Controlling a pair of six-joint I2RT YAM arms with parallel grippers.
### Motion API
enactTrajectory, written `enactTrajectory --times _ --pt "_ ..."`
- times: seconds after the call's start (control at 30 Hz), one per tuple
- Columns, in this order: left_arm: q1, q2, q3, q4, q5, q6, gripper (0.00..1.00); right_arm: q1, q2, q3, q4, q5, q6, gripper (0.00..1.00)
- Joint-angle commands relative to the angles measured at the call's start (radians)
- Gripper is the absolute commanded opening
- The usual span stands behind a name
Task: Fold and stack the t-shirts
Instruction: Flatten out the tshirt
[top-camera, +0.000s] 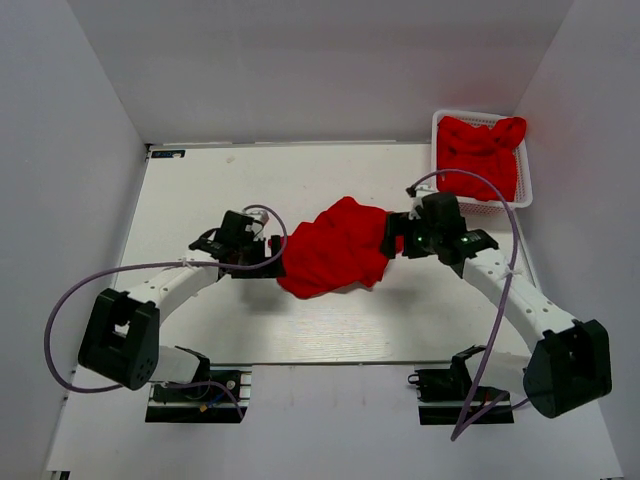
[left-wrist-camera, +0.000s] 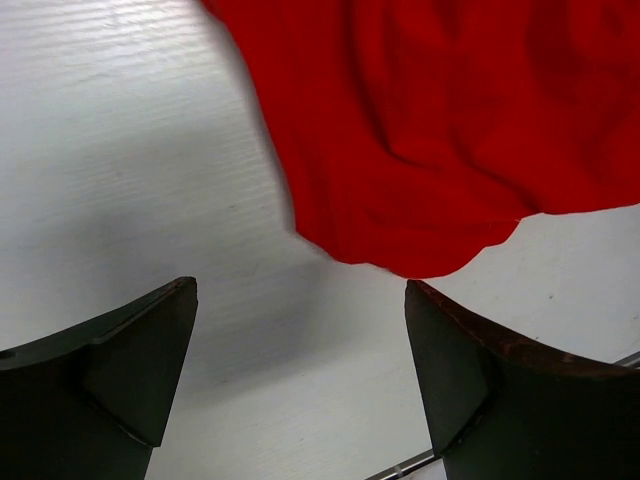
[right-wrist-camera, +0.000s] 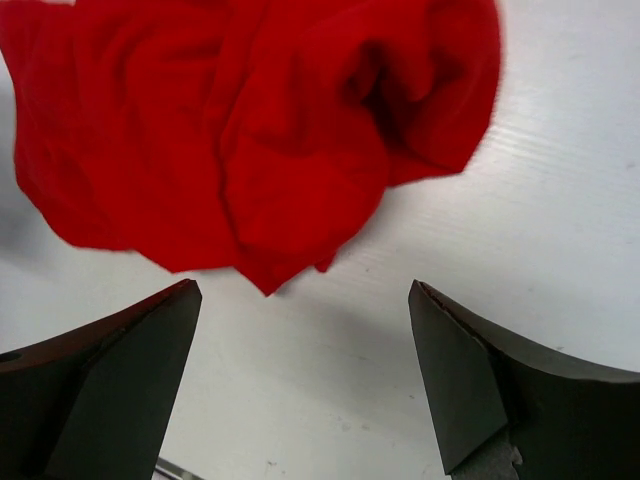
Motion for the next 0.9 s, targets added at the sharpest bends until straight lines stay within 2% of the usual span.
enactTrajectory --times 0.0,0.3,0.4,0.43,0.5,0.53,0.6,0.67,0.73,0.8,0.83,0.87 --pt "-0.044 0.026 0.016 0.037 -0.019 0.010 0.93 0.080 0.053 0.044 -0.052 0.017 -0.039 0.90" --pt "-0.125 0.135 0.016 0.109 -0.051 -0.028 0.88 0.209 0.168 0.106 -0.006 0.076 -0.053 0.83" --pt "-0.144 0.166 0.016 0.109 -0.097 -0.037 0.83 0.238 0.223 0.129 -0.010 0.115 -0.062 0.82" --pt "-0.144 0.175 0.025 0.109 -0.155 -0.046 0.74 0.247 0.240 0.139 0.009 0.125 -0.058 0.82" --pt "-0.154 0.190 0.025 0.097 -0.174 -0.047 0.65 0.256 0.251 0.144 0.020 0.124 -0.051 0.82" --pt "-0.154 0.204 0.034 0.083 -0.207 -0.056 0.54 0.261 0.254 0.150 0.029 0.127 -0.048 0.82" --pt "-0.164 0.213 0.034 0.074 -0.247 -0.068 0.45 0.269 0.260 0.155 0.044 0.130 -0.041 0.82" --pt "-0.164 0.213 0.034 0.074 -0.247 -0.068 0.32 0.276 0.284 0.165 0.050 0.144 -0.036 0.82" --pt "-0.173 0.213 0.024 0.110 -0.226 -0.068 0.26 0.290 0.294 0.173 0.052 0.184 -0.036 0.82" --pt "-0.173 0.213 0.023 0.129 -0.201 -0.068 0.13 0.307 0.326 0.196 0.044 0.211 -0.039 0.81" --pt "-0.173 0.213 0.023 0.143 -0.201 -0.068 0.04 0.306 0.332 0.201 0.044 0.224 -0.051 0.78" --pt "-0.173 0.213 0.023 0.143 -0.191 -0.068 0.00 0.310 0.355 0.207 0.044 0.231 -0.062 0.77"
